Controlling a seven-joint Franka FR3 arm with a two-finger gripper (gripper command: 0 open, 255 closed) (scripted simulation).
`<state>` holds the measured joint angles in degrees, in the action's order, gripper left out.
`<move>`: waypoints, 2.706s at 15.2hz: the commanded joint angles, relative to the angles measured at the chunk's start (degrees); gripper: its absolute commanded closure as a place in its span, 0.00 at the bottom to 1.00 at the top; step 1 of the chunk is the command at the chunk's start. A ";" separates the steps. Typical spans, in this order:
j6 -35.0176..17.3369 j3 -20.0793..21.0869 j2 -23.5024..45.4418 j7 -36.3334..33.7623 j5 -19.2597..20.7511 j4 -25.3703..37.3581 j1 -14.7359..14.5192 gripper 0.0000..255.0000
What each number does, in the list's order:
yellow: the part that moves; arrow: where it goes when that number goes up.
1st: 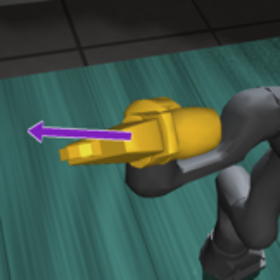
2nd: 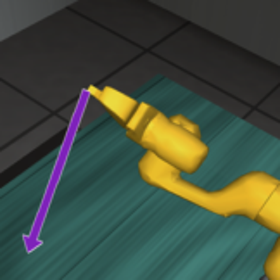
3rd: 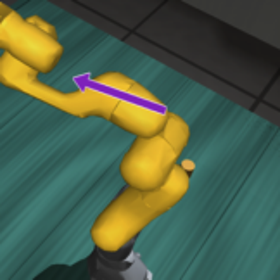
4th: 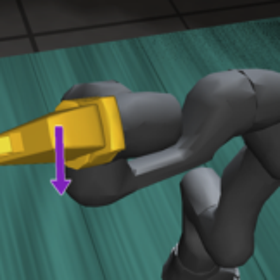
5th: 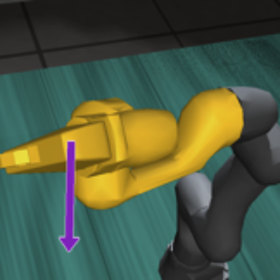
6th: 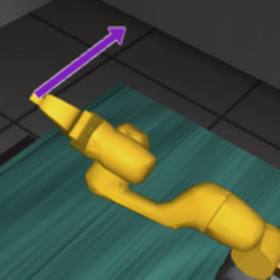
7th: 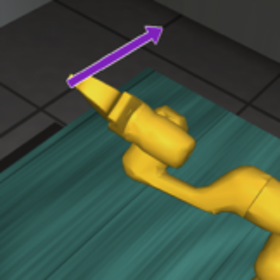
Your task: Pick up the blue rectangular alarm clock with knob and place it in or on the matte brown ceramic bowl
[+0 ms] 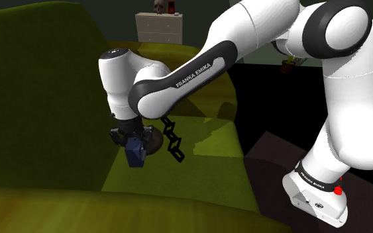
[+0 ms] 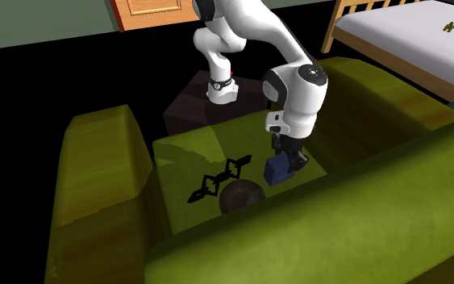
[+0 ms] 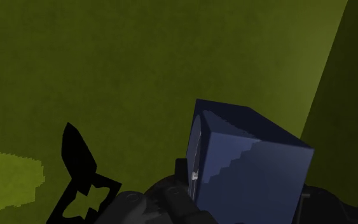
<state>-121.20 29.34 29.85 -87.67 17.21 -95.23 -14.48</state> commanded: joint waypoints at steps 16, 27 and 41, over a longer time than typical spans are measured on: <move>16.13 -3.47 13.86 10.73 1.48 30.70 -0.09 1.00; 15.37 -3.60 21.46 12.48 3.89 37.35 0.07 1.00; 11.43 -0.09 24.18 10.52 8.12 34.49 2.58 1.00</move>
<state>-99.20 29.32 50.37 -77.14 24.98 -61.30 -11.37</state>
